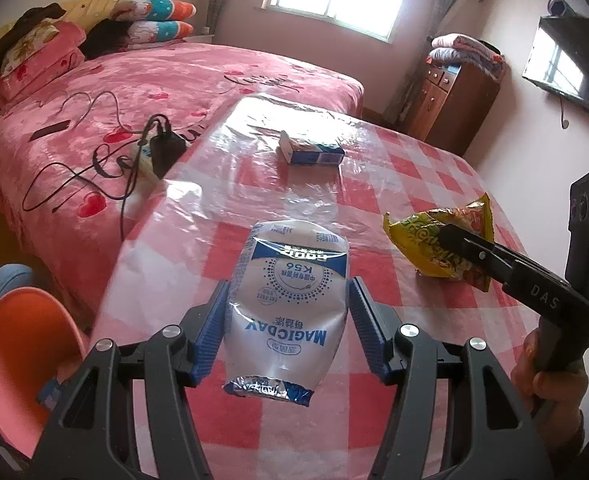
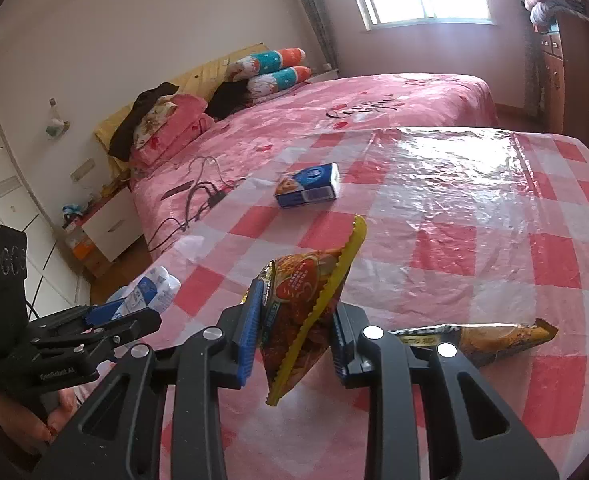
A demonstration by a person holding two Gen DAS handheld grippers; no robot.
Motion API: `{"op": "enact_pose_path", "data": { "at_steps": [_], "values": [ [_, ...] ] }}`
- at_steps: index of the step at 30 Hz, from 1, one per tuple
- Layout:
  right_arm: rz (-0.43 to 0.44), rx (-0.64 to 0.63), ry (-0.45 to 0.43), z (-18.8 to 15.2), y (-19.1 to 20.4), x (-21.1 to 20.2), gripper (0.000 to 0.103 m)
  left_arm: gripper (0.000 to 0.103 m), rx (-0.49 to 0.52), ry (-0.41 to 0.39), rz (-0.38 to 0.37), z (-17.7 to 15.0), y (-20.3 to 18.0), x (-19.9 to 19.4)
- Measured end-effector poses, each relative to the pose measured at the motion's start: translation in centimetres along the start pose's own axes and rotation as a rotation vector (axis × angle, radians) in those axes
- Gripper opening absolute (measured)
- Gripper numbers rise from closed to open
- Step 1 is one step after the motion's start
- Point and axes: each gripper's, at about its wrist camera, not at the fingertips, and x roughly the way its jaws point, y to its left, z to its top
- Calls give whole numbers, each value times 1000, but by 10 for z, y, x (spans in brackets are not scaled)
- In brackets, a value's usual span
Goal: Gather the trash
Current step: 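Carry the white pack and yellow snack bag over to the pink bucket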
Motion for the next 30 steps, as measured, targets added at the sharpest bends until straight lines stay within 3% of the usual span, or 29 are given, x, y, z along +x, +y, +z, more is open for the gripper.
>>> {"op": "enact_pose_path", "data": {
  "at_steps": [12, 30],
  "values": [
    [80, -8, 30, -1, 37, -1, 32, 60, -52, -23, 10, -10, 31, -26],
    [243, -110, 155, -14, 133, 30, 32, 61, -186, -71, 84, -32, 111, -67]
  ]
}}
